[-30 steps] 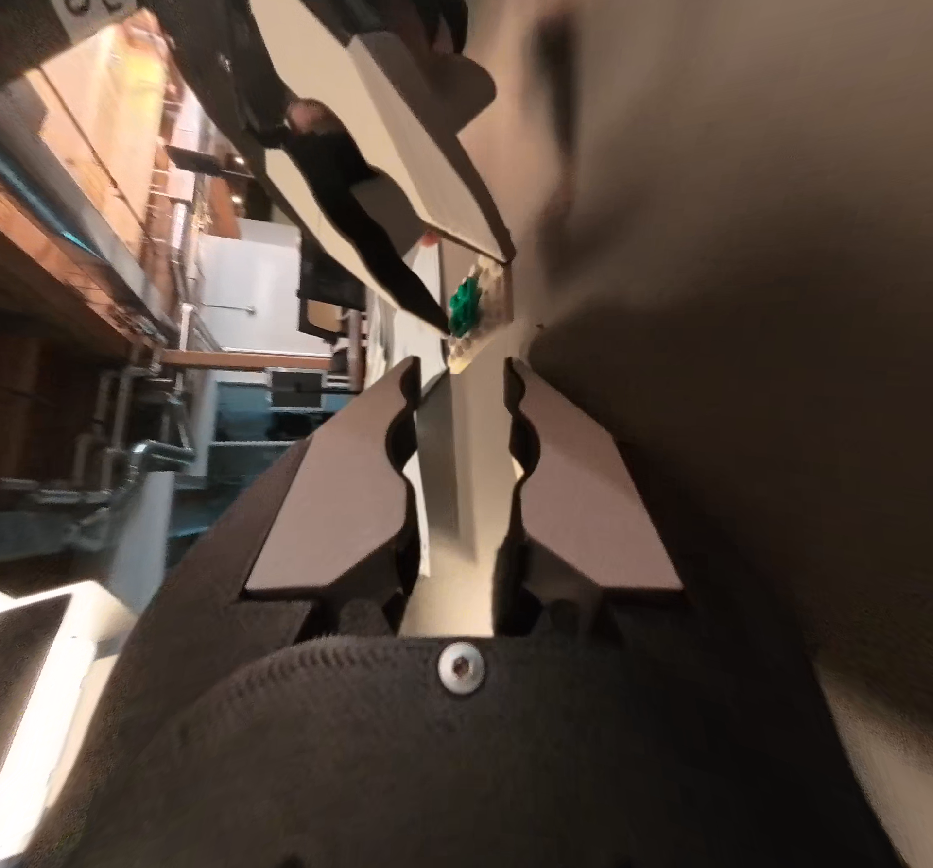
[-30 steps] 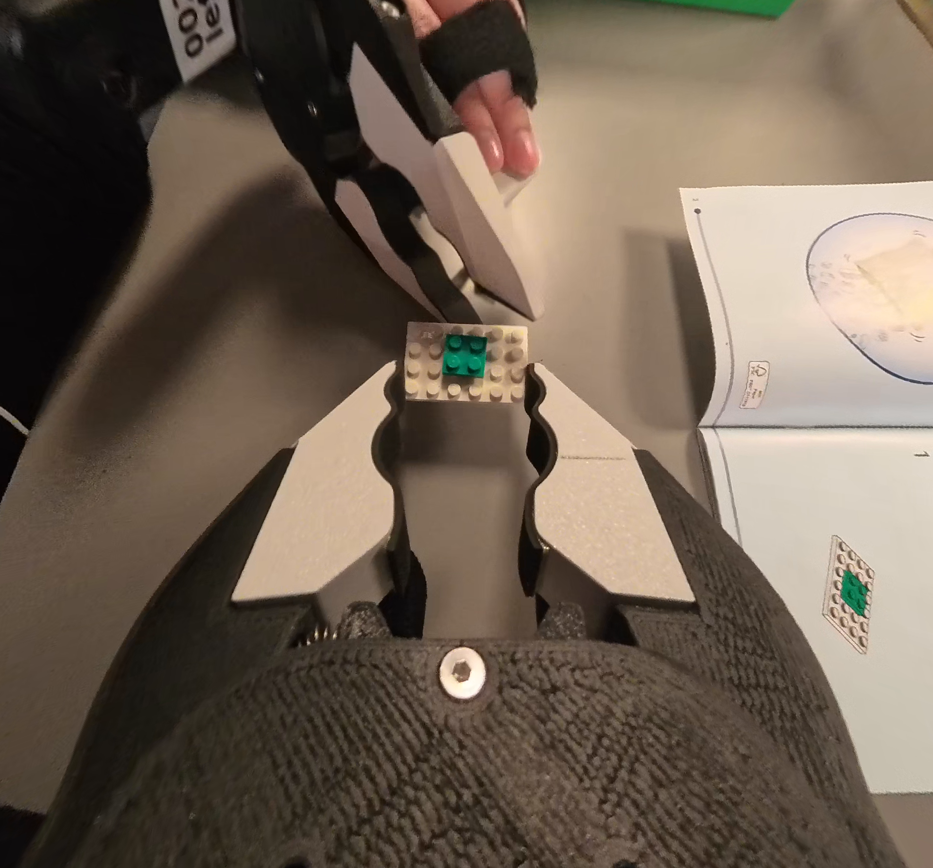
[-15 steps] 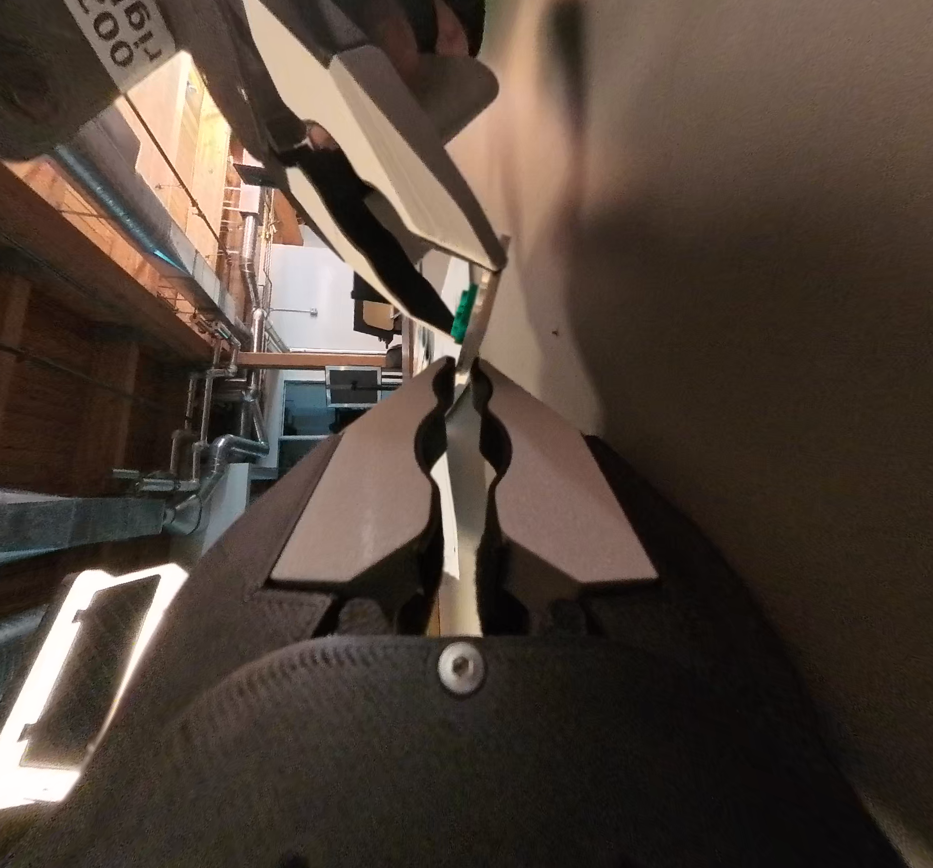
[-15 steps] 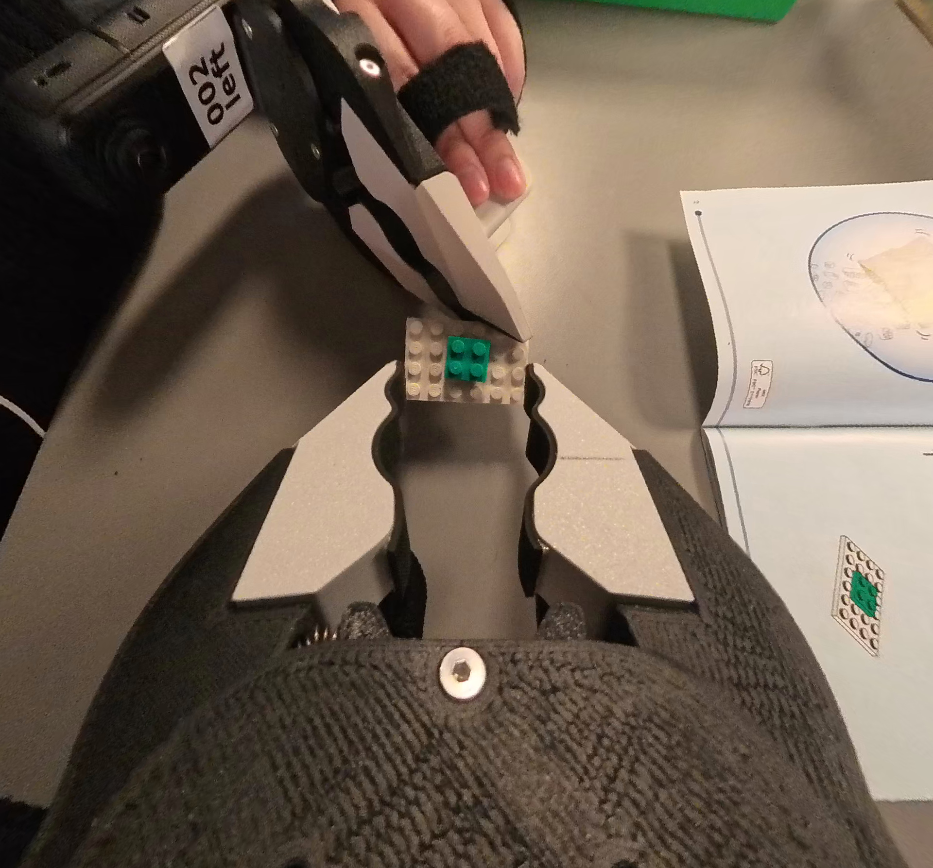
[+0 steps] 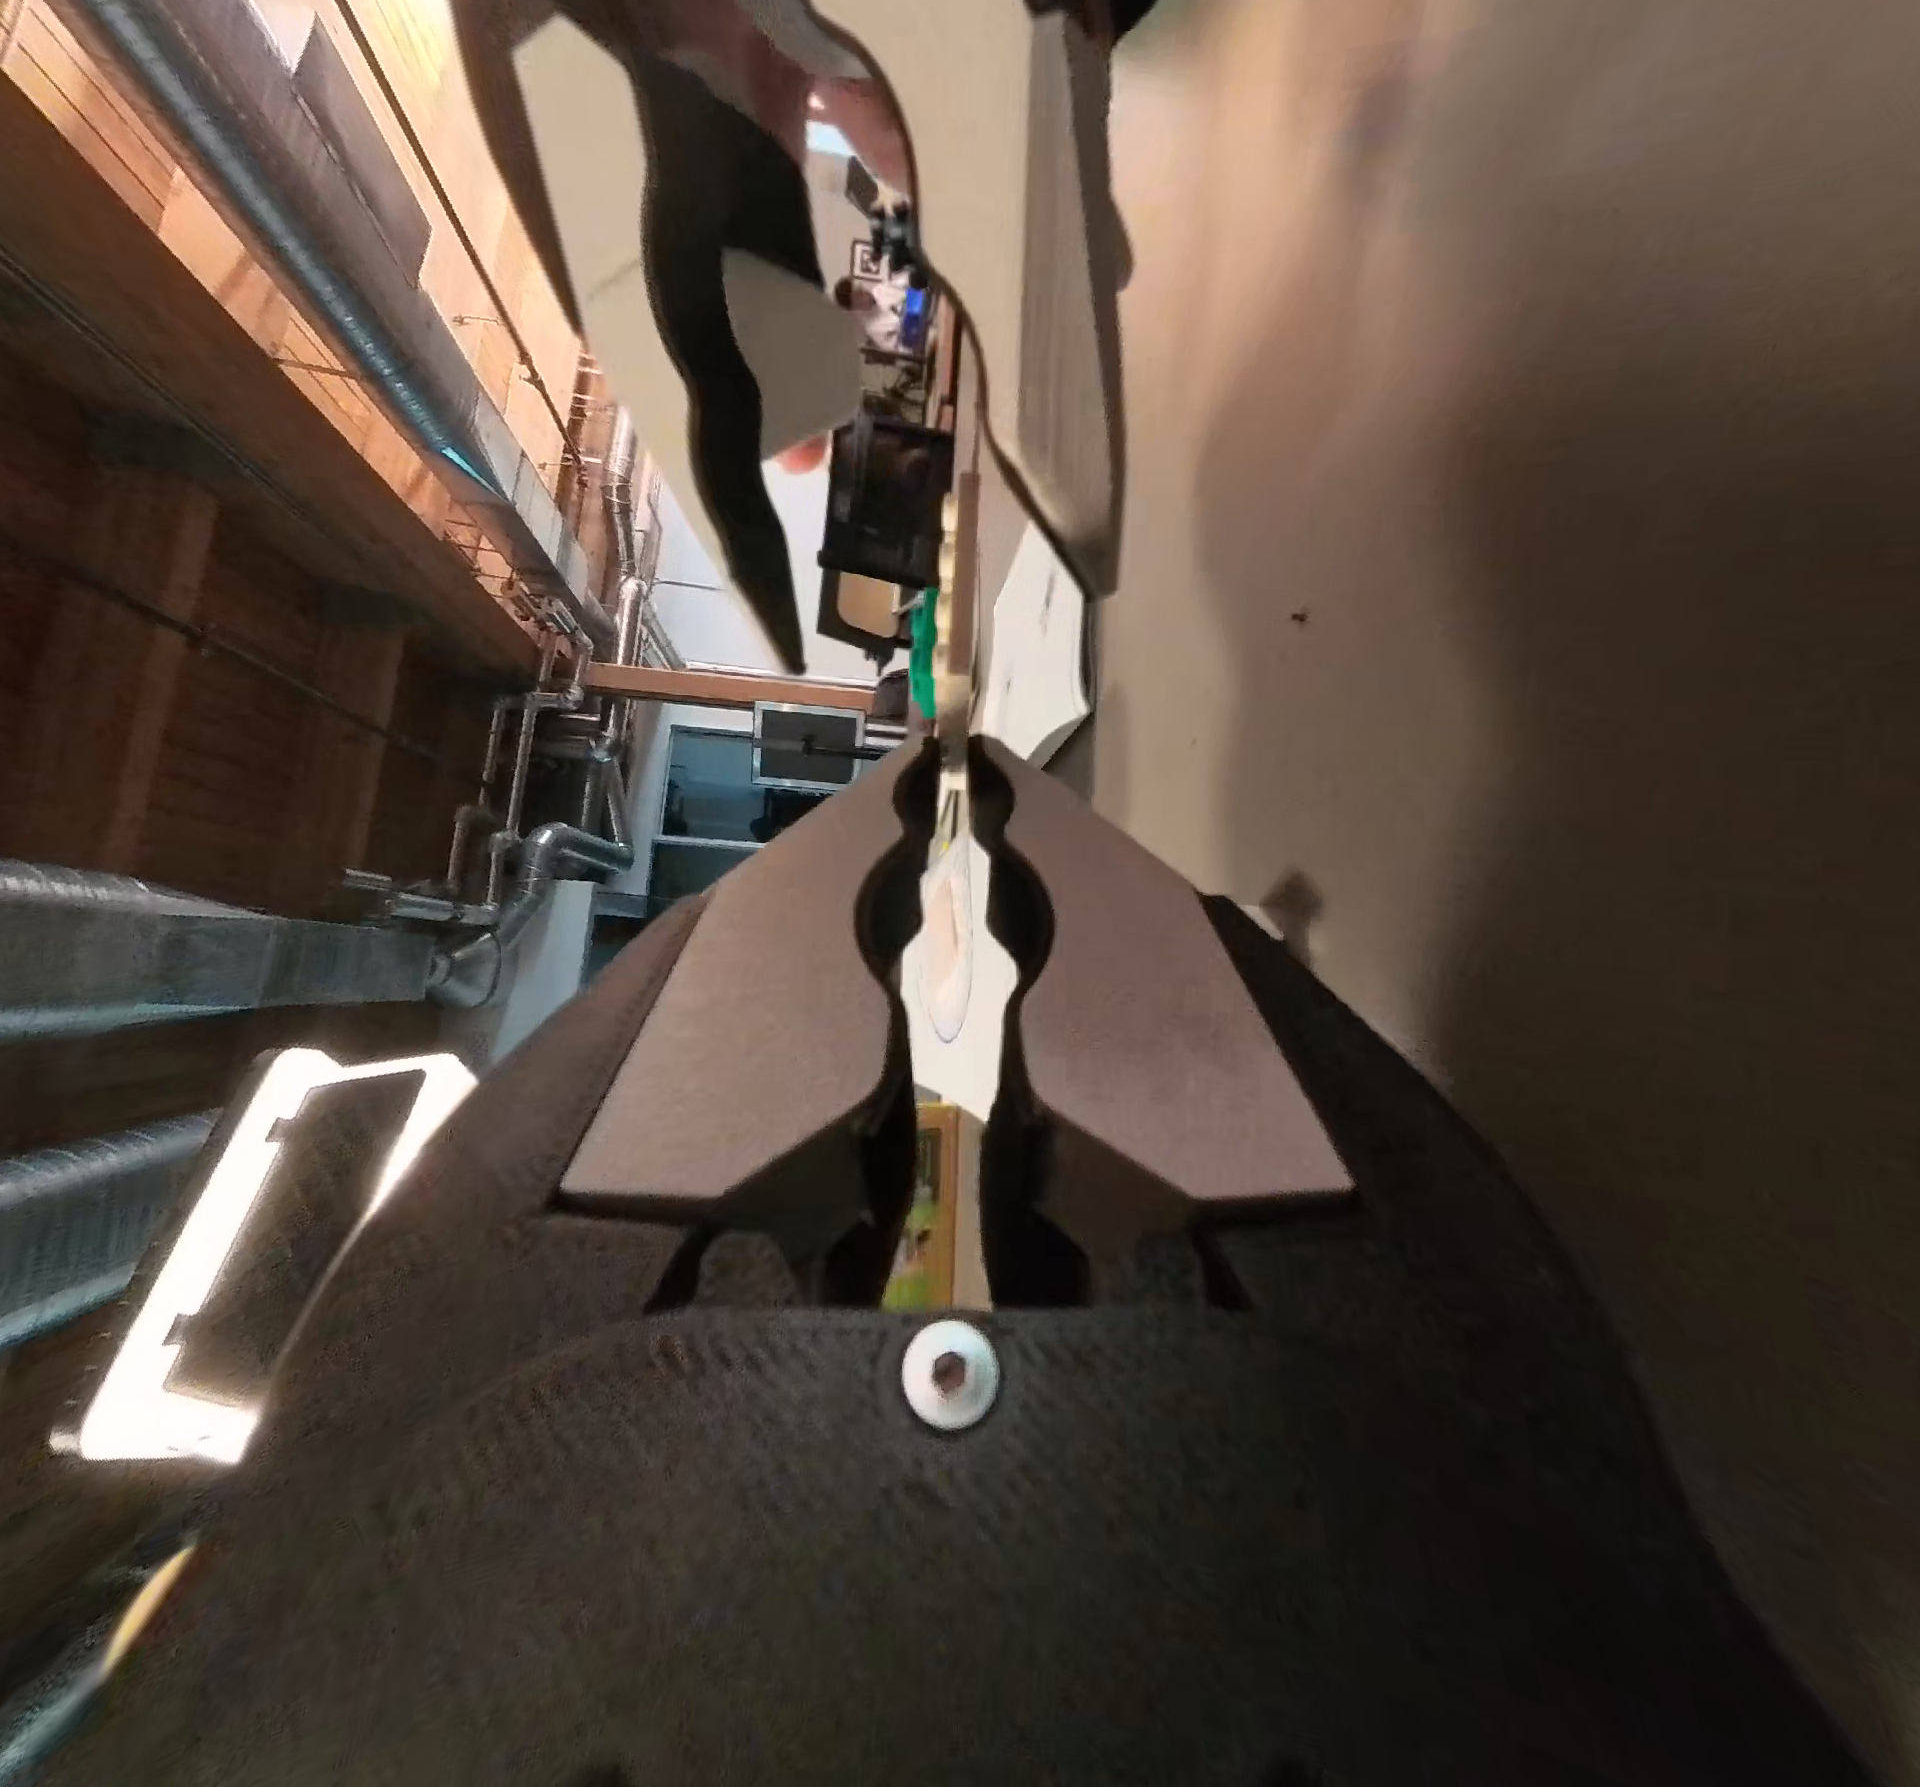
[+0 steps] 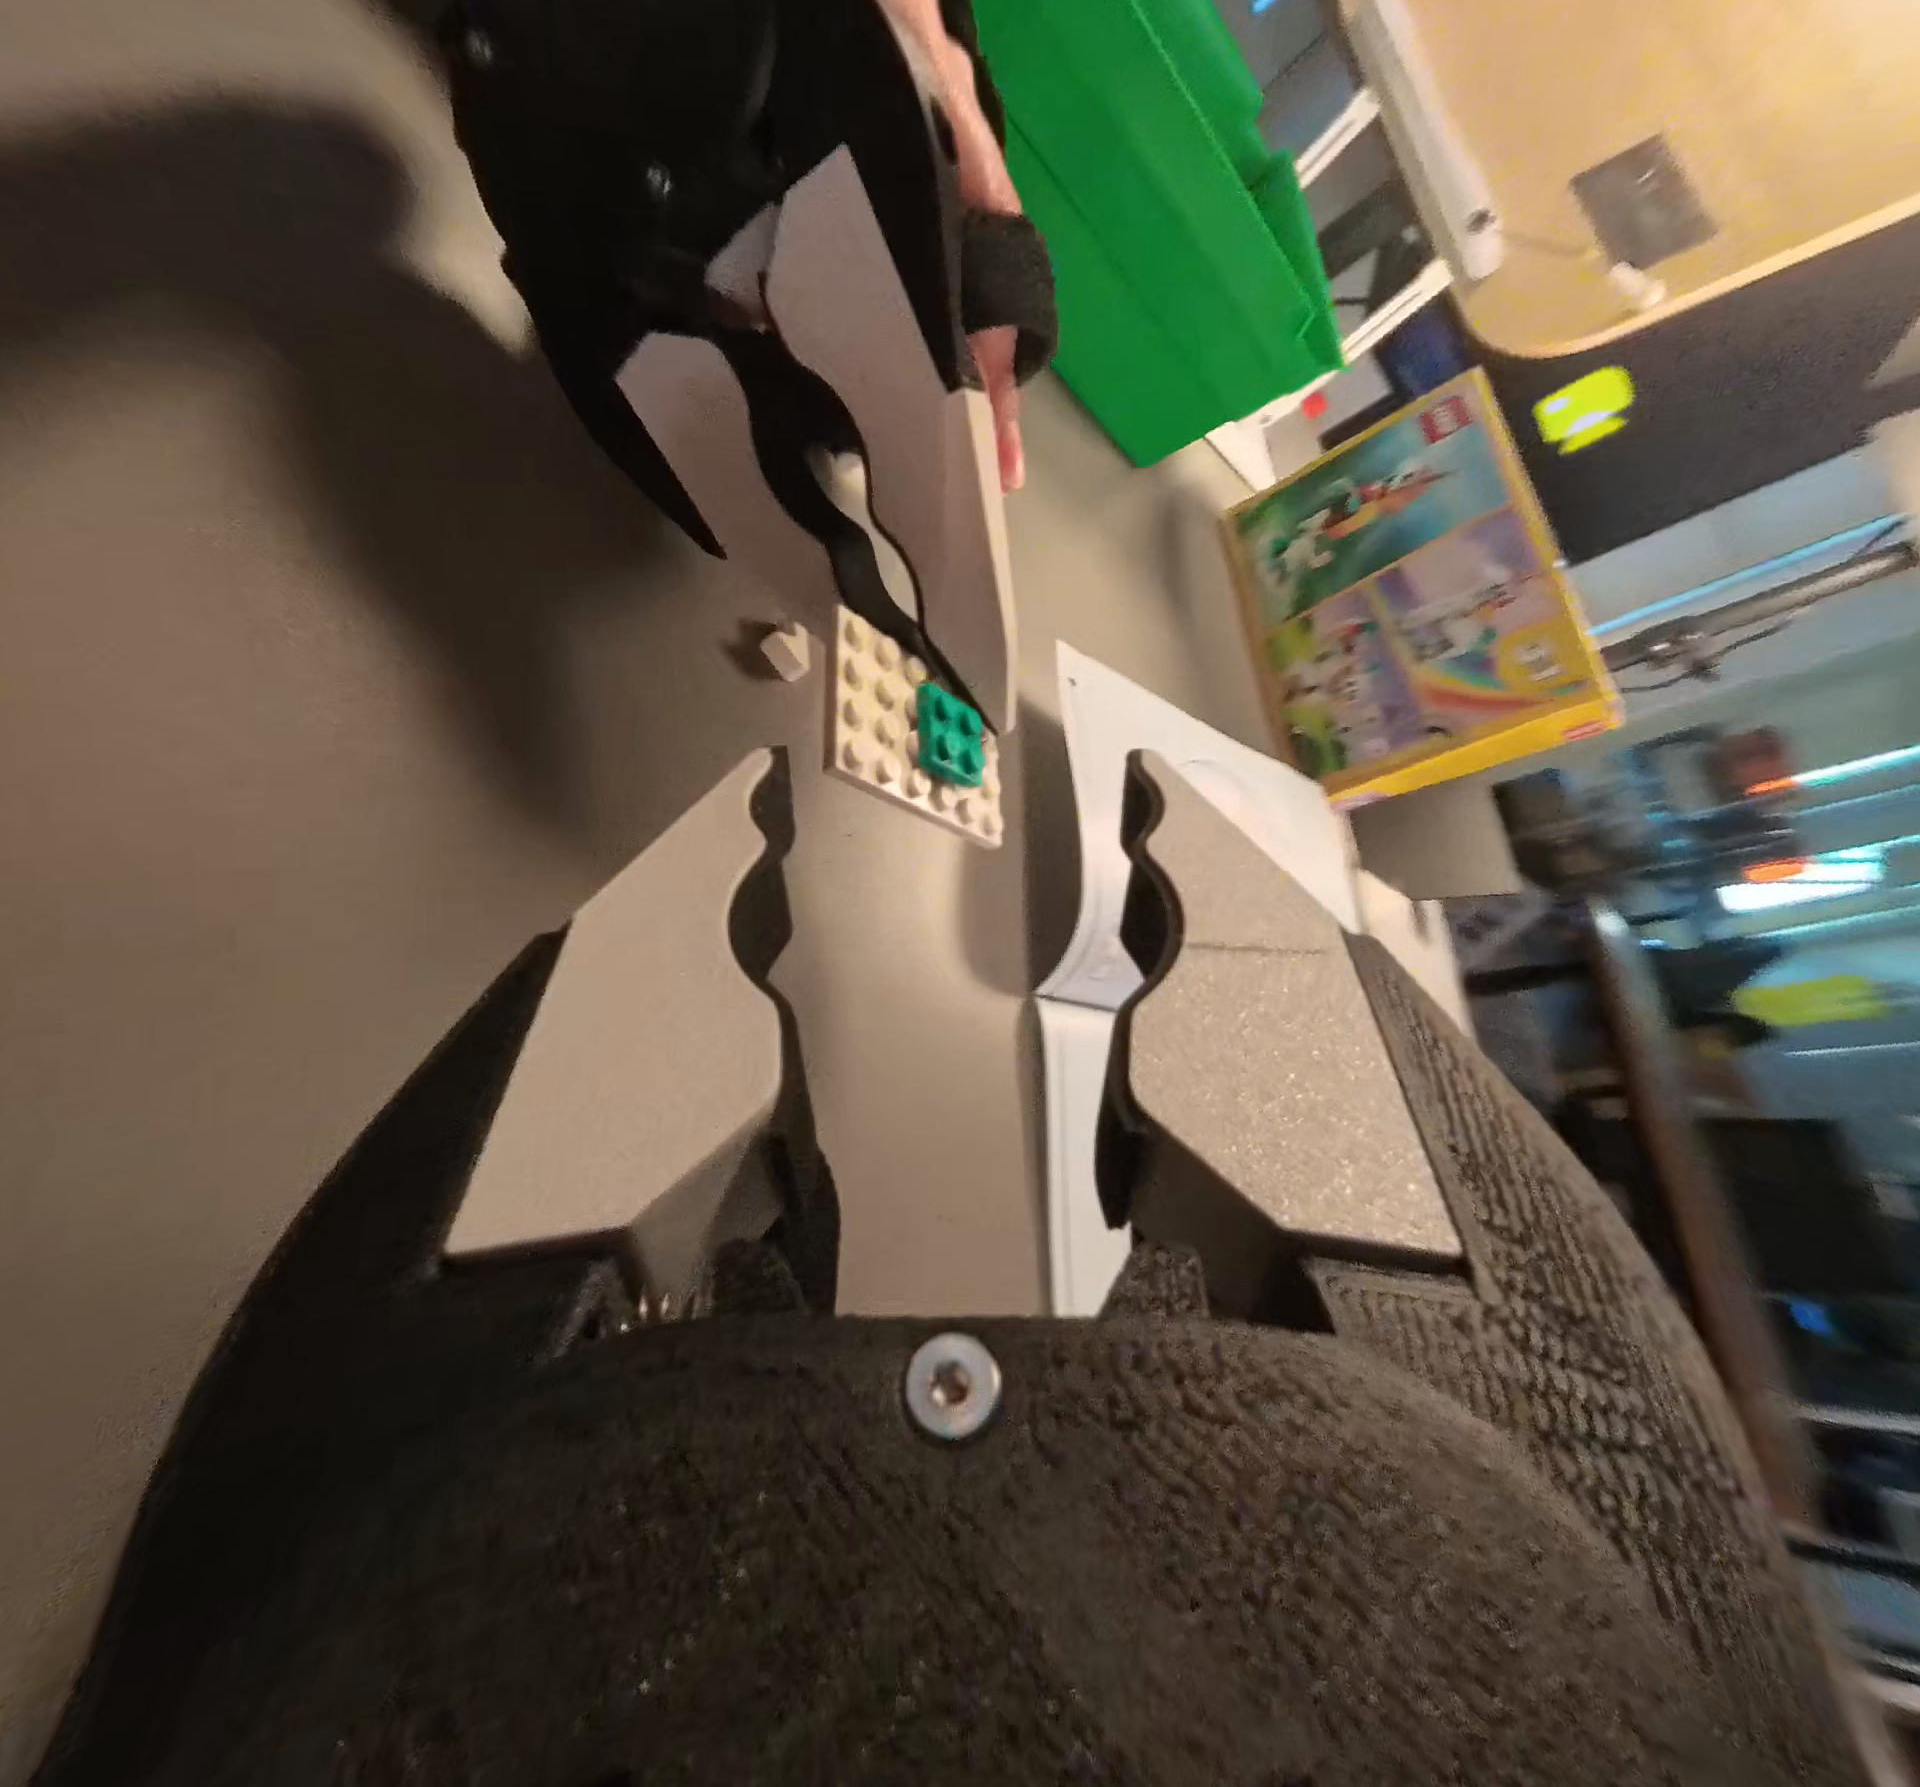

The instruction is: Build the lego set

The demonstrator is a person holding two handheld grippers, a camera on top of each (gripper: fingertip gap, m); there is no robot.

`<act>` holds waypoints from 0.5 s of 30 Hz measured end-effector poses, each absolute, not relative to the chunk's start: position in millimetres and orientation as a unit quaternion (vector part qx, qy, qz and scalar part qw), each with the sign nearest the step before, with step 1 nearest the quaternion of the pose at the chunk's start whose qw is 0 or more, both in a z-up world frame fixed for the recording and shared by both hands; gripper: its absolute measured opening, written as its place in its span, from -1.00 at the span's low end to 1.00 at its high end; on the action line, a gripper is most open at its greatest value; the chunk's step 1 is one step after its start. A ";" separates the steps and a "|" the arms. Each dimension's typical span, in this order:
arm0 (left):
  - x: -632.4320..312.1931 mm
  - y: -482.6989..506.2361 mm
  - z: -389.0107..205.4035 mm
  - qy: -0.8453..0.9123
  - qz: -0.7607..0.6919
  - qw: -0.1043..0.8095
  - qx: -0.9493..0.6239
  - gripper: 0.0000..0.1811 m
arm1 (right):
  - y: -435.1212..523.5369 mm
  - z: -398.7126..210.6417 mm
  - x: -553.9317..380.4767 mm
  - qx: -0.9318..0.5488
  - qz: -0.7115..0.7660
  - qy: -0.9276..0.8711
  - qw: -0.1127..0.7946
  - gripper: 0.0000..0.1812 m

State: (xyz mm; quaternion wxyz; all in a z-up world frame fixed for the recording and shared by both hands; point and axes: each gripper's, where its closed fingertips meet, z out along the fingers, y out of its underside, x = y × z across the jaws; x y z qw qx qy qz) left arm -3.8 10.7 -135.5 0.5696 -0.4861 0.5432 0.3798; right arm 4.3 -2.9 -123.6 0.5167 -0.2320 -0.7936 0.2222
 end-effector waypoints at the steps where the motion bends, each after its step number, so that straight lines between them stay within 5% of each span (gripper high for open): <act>1: -4.9 11.1 -136.1 0.545 0.385 0.566 -0.485 -0.96 | -3.0 -122.1 2.9 -0.222 0.205 -0.792 0.530 -0.34; 15: -16.7 18.3 -143.2 0.531 0.394 0.542 -0.519 -0.96 | 6.1 -134.6 -13.3 -0.154 0.036 -0.791 0.591 -0.61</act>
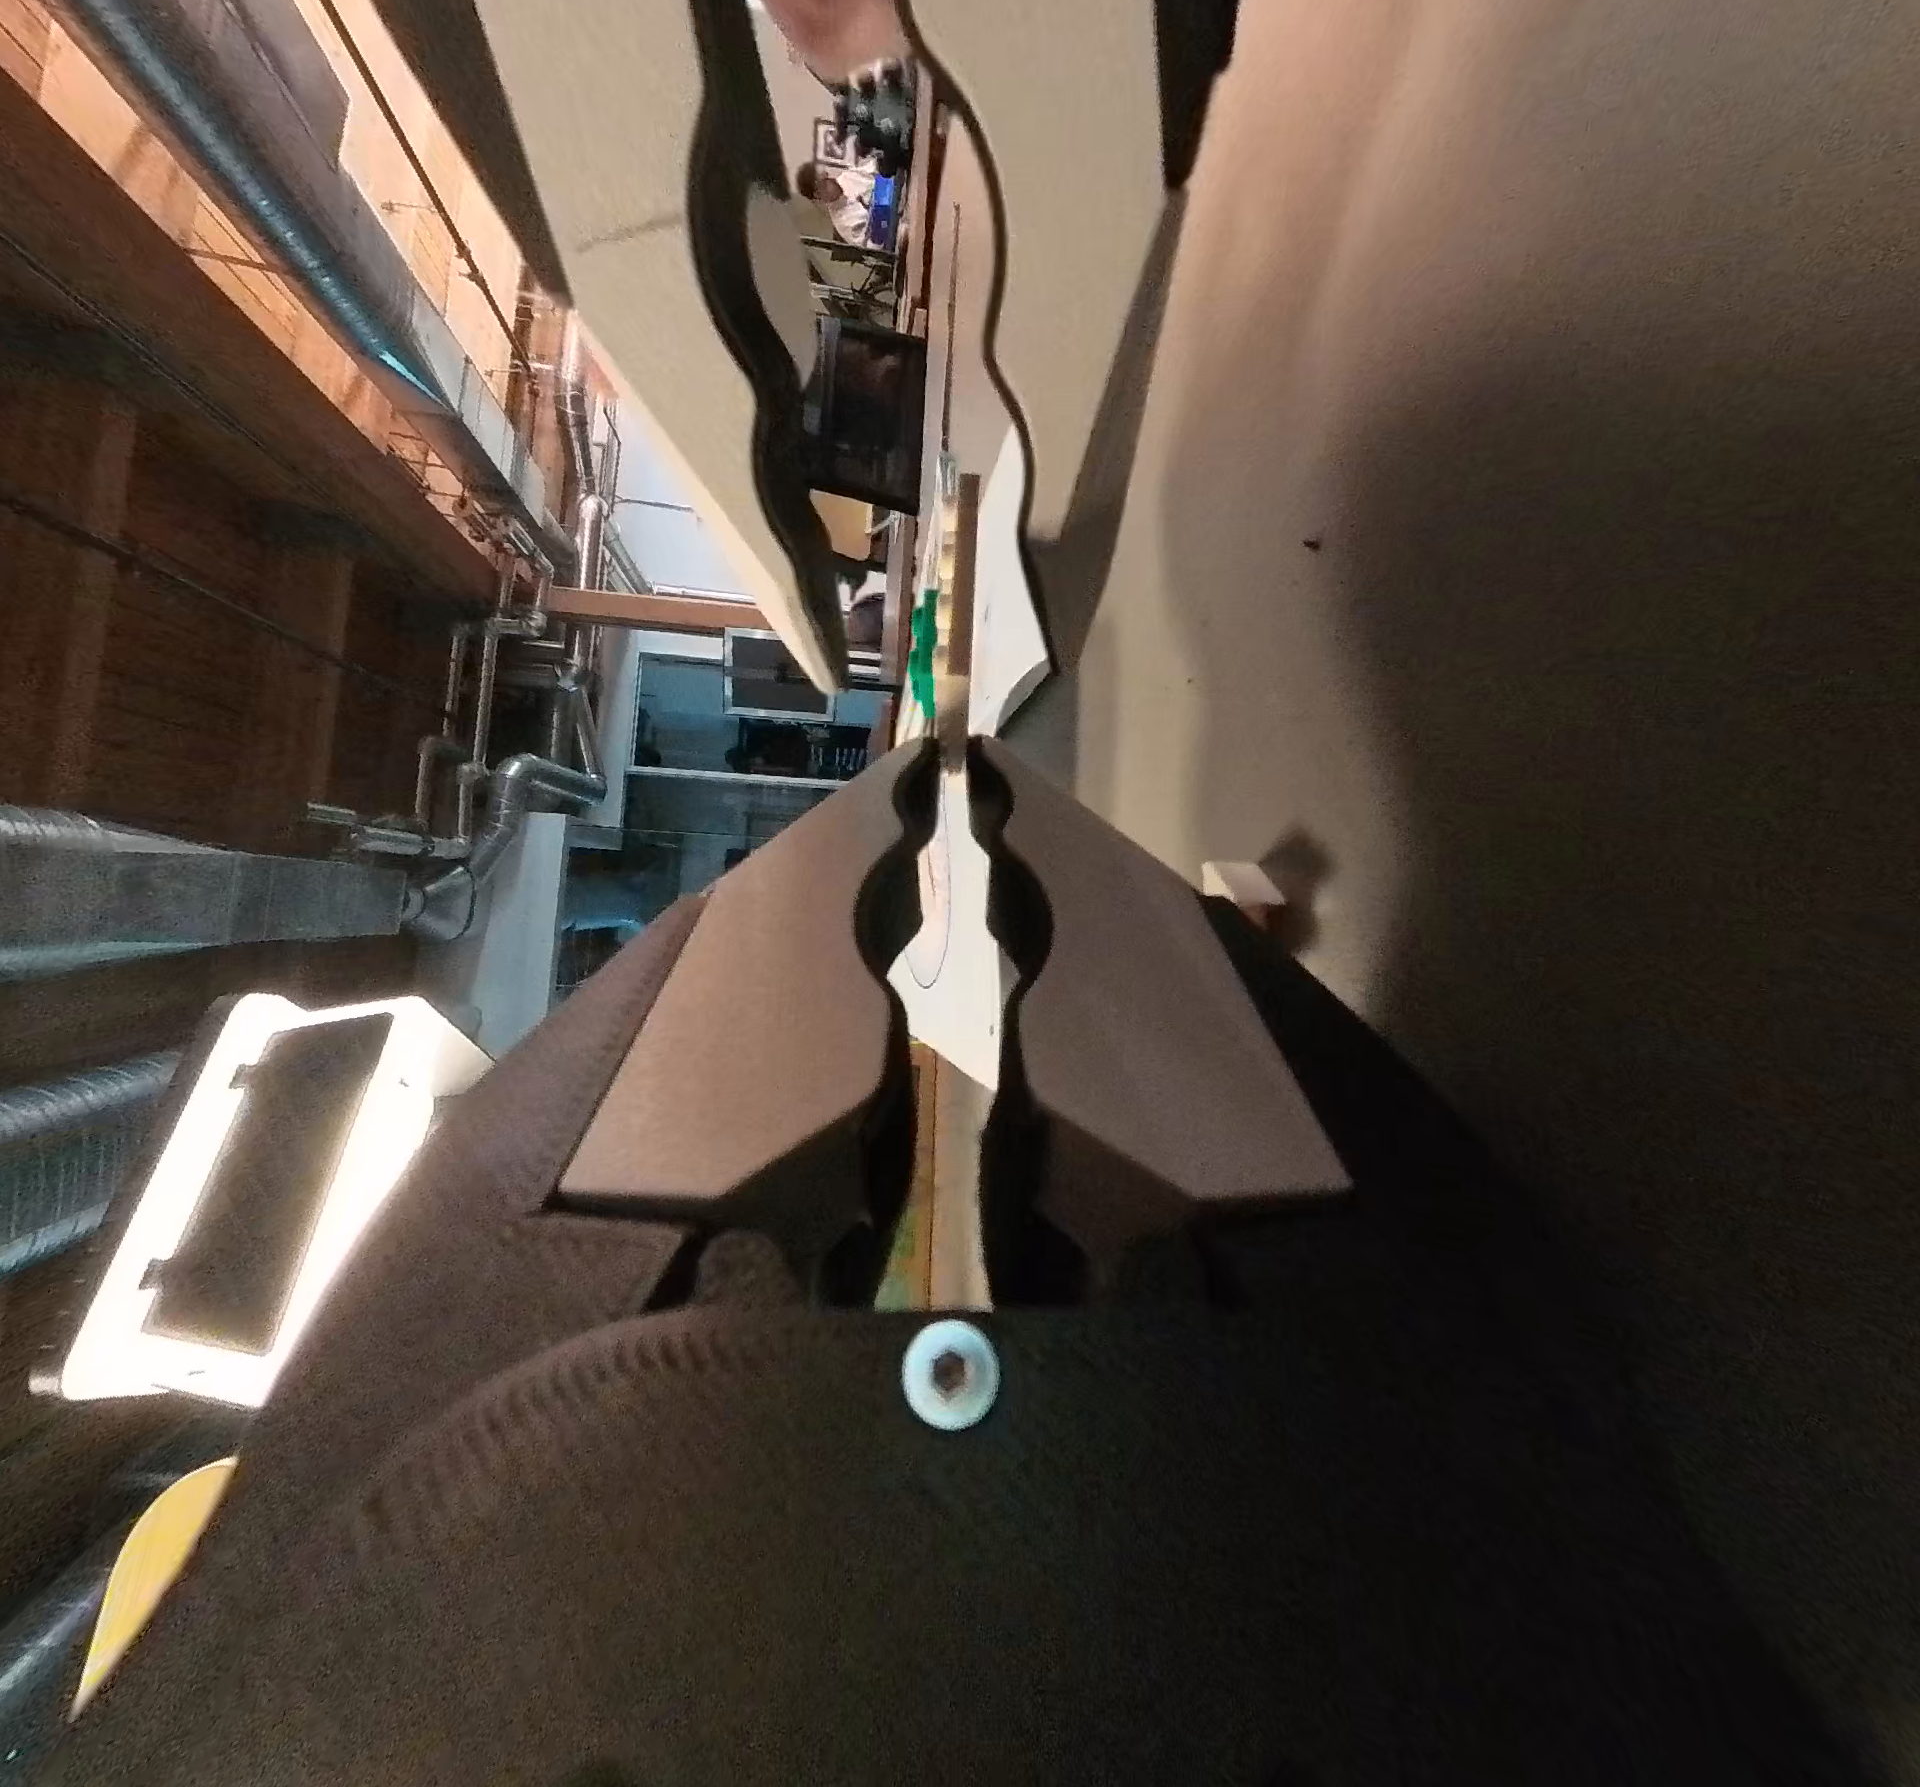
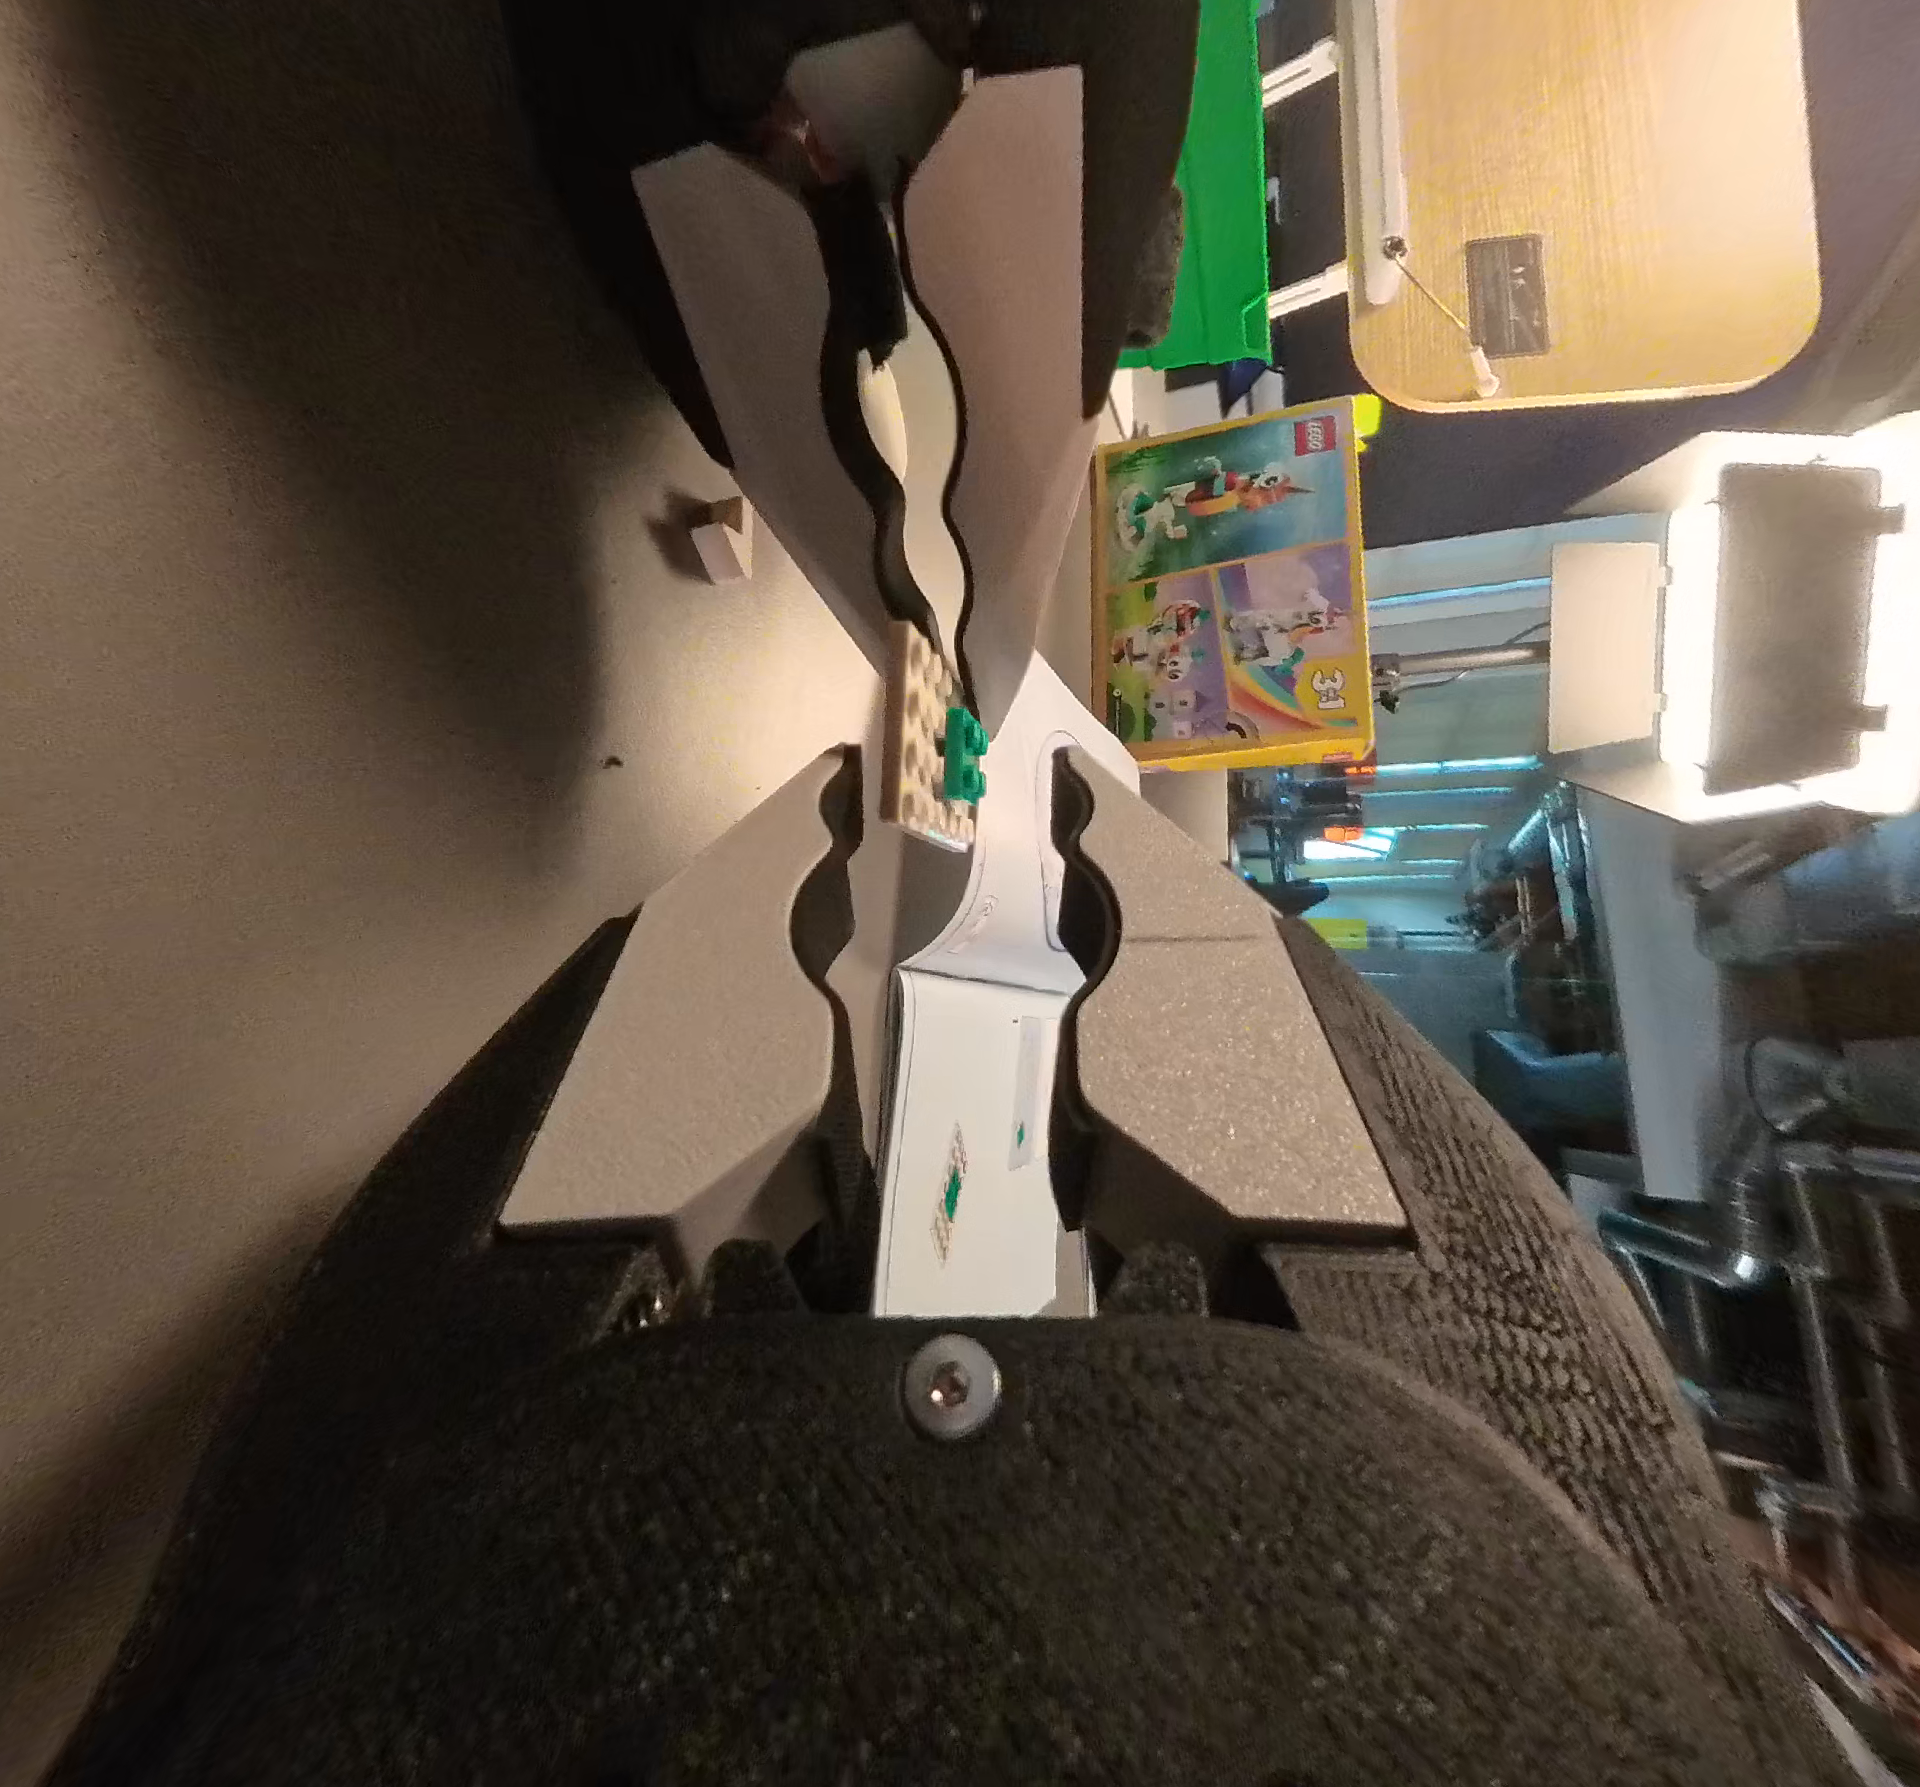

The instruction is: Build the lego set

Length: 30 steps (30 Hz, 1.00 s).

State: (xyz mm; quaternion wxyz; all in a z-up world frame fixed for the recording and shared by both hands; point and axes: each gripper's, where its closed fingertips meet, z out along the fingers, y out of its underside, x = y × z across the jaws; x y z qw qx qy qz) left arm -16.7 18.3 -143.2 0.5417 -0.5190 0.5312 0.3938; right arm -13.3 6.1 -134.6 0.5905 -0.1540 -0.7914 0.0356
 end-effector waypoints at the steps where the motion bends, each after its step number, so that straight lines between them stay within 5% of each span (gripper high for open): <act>1: -16.9 18.5 -143.5 0.531 0.393 0.541 -0.520 -0.96 | 6.4 -135.9 -14.3 -0.152 0.031 -0.792 0.591 -0.61; 30: -24.9 21.7 -151.8 0.507 0.356 0.521 -0.588 -0.95 | 11.1 -143.0 -26.3 -0.142 -0.022 -0.774 0.617 -0.90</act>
